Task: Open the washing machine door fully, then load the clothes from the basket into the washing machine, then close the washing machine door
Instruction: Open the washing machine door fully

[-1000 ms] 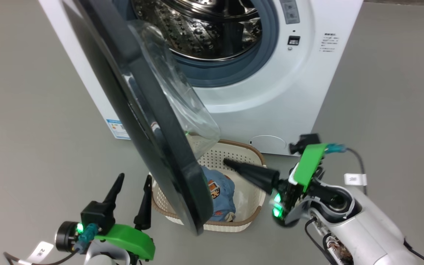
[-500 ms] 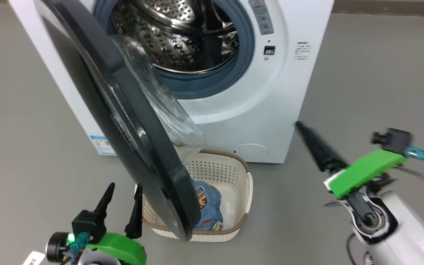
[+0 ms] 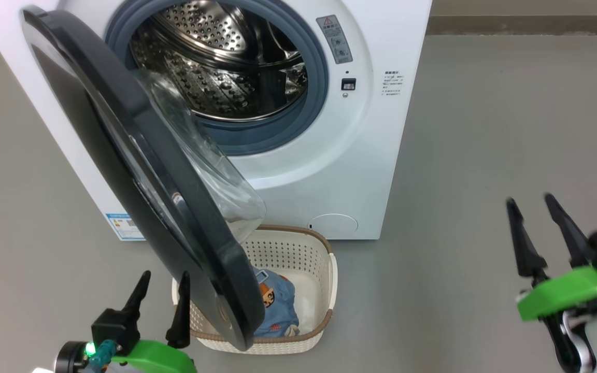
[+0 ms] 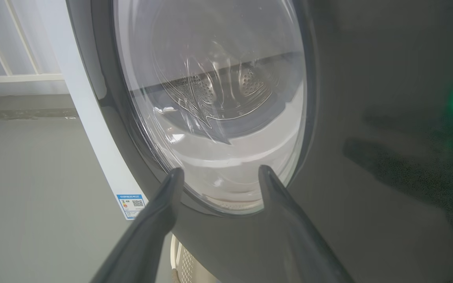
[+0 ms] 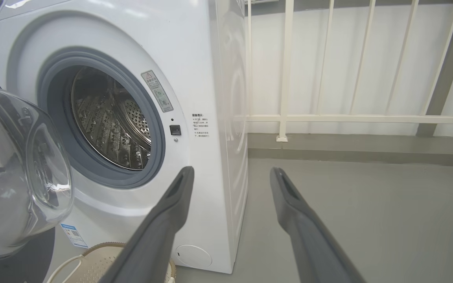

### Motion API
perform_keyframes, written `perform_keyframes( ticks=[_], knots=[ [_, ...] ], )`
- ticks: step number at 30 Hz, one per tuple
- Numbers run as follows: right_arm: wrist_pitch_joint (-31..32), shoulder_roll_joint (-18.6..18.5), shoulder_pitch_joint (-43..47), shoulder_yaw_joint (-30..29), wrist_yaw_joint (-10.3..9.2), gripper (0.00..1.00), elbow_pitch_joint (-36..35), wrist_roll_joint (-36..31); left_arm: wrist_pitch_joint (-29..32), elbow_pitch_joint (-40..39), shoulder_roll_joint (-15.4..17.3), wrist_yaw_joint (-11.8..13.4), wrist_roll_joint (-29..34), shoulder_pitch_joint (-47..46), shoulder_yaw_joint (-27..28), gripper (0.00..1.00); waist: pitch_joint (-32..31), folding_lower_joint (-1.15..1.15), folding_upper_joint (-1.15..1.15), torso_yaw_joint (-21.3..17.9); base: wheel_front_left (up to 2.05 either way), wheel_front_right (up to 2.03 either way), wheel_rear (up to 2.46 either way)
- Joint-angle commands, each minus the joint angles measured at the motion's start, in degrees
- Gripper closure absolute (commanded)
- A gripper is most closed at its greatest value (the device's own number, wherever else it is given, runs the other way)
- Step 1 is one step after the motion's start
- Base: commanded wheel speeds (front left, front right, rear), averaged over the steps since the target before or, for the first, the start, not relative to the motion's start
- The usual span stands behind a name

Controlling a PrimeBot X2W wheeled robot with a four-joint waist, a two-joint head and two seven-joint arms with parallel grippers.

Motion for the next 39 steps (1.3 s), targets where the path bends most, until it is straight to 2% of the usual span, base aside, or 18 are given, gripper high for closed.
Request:
perform_keyframes(
  ticks=[1, 8, 15, 24, 39],
  knots=[
    [-0.67, 0.35, 1.07, -0.58, 0.26, 0.00, -2.11, -1.94, -0.37, -1.83, 1.25, 0.29, -0.52, -0.68, 1.75, 0.00, -0.12, 0.00, 0.00, -0.03, 0.00, 0.00, 0.00],
    [-0.69, 5.91, 10.06, -8.89, 0.26, 0.00, -9.16, -12.41, -0.37, -2.43, 1.40, 0.30, -0.62, 0.11, 1.21, 0.00, -0.83, 0.00, 0.00, 0.11, 0.00, 0.00, 0.00],
    [0.83, 9.83, 16.81, -10.93, 0.26, 0.00, -15.17, -15.67, -0.37, -2.92, 1.25, 0.41, -0.98, 0.94, 0.83, 0.00, -1.34, 0.00, 0.00, 0.00, 0.00, 0.00, 0.00],
    [3.15, 12.17, 21.50, -11.57, 0.26, 0.00, -20.17, -17.42, -0.37, -3.26, 1.25, 0.36, -1.14, 1.08, 0.20, 0.00, -1.36, 0.00, 0.00, 0.52, 0.00, 0.00, 0.00],
    [5.10, 12.87, 23.05, -12.23, 0.26, 0.00, -22.91, -18.96, -0.37, -3.79, 1.41, 0.80, -1.58, 0.75, 0.50, 0.00, -1.17, 0.00, 0.00, 0.70, 0.00, 0.00, 0.00]
  ],
)
